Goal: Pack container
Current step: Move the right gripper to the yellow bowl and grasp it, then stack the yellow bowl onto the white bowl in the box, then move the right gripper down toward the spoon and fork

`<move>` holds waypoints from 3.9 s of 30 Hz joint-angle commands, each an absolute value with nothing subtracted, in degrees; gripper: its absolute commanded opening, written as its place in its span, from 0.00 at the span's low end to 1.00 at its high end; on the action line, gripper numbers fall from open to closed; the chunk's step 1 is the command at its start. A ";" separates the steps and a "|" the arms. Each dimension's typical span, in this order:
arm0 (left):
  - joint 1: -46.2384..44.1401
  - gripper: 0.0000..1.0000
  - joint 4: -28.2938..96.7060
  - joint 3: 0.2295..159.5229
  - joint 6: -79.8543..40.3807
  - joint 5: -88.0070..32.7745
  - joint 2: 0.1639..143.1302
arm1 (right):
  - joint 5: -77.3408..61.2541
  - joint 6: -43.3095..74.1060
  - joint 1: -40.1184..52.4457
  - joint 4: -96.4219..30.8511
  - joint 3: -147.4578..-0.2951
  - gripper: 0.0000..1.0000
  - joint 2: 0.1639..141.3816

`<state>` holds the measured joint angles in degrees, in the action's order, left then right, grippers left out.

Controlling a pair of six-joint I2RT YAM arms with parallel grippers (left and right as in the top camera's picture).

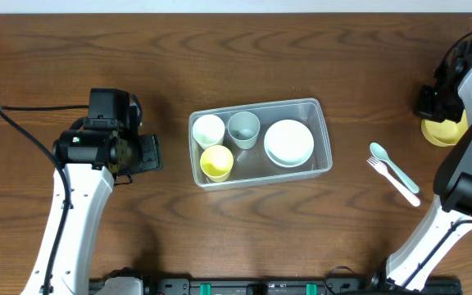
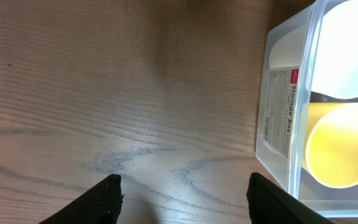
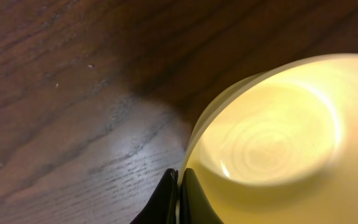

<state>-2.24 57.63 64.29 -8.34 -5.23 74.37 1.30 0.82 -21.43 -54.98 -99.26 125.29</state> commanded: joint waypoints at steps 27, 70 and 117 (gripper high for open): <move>-1.93 0.65 57.76 64.07 -8.21 -5.39 74.11 | -5.98 -3.46 28.88 -66.26 -95.79 0.01 97.38; -1.93 0.66 57.78 64.07 -8.21 -5.39 74.11 | 4.62 13.69 3.11 -70.50 -94.59 0.51 86.19; -1.93 0.66 57.78 64.07 -8.21 -5.39 74.11 | -3.27 -3.95 -10.55 -31.68 -46.00 0.82 92.31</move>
